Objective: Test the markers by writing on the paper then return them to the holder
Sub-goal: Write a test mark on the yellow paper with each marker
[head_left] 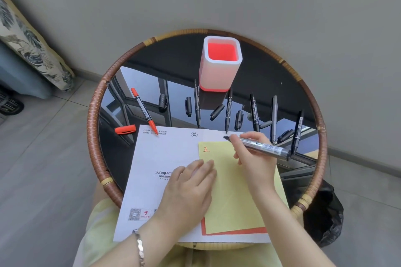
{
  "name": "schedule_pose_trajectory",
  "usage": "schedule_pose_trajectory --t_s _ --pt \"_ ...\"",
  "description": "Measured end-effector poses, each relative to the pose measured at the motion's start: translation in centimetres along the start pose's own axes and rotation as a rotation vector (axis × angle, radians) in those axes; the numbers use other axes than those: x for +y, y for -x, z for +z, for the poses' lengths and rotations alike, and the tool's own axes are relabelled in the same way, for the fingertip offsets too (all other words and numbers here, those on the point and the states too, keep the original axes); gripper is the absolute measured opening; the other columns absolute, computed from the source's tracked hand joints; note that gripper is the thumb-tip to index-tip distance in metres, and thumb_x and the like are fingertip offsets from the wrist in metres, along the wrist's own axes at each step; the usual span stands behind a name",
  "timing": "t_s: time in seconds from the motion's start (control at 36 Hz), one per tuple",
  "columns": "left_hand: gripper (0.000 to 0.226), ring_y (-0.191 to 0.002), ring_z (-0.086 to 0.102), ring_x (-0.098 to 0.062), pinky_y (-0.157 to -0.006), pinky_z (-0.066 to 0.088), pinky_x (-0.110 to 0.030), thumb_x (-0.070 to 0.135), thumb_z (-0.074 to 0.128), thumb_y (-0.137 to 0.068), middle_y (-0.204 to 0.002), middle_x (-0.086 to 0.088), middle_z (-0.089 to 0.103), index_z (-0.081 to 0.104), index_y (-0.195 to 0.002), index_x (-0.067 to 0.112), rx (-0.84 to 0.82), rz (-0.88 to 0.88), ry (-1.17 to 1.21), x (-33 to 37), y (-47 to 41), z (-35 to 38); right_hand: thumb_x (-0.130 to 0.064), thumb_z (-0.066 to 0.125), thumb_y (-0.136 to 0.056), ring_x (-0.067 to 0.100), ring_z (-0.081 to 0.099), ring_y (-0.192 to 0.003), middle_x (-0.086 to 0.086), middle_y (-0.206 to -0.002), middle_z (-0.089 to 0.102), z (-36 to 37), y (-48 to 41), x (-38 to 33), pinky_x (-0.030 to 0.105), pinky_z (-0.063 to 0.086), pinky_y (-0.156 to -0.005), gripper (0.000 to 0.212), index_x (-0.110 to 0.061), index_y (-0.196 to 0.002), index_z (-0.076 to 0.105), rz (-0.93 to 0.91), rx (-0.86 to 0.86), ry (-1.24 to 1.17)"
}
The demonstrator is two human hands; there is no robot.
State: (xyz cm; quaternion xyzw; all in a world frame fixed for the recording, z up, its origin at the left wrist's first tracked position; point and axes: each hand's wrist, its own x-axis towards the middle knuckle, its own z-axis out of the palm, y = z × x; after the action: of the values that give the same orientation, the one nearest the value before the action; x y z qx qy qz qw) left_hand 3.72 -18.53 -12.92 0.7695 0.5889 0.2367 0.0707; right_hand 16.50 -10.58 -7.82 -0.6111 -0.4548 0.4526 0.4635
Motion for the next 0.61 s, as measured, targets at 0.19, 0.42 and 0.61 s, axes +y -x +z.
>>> schedule_pose_trajectory --t_s 0.19,0.42,0.61 --pt "0.031 -0.117 0.048 -0.017 -0.089 0.035 -0.036 0.031 0.051 -0.078 -0.122 -0.001 0.064 0.07 -0.098 0.016 -0.013 0.003 0.005 -0.2 0.0 0.3 -0.015 0.066 -0.08 -0.002 0.048 -0.047 -0.01 -0.044 0.05 2.1 -0.7 1.7 0.008 0.036 -0.052 0.033 -0.015 -0.057 0.043 -0.057 0.093 0.127" --pt "0.03 -0.118 0.047 -0.017 -0.091 0.033 -0.035 0.033 0.051 -0.078 -0.124 0.001 0.062 0.068 -0.099 0.018 -0.002 -0.003 -0.01 -0.4 0.1 0.7 -0.003 0.063 -0.079 -0.003 0.047 -0.048 -0.005 -0.048 0.043 2.4 -0.6 2.5 0.007 0.035 -0.053 0.039 -0.015 -0.053 0.038 -0.186 0.153 0.173" --pt "0.03 -0.117 0.047 -0.018 -0.091 0.033 -0.035 0.032 0.052 -0.077 -0.124 0.0 0.062 0.067 -0.099 0.018 0.02 0.008 -0.021 -0.5 0.2 0.8 -0.002 0.064 -0.079 -0.004 0.049 -0.048 -0.005 -0.048 0.045 2.7 -0.6 2.6 0.006 0.036 -0.054 0.036 -0.013 -0.054 0.04 -0.211 0.104 0.168"
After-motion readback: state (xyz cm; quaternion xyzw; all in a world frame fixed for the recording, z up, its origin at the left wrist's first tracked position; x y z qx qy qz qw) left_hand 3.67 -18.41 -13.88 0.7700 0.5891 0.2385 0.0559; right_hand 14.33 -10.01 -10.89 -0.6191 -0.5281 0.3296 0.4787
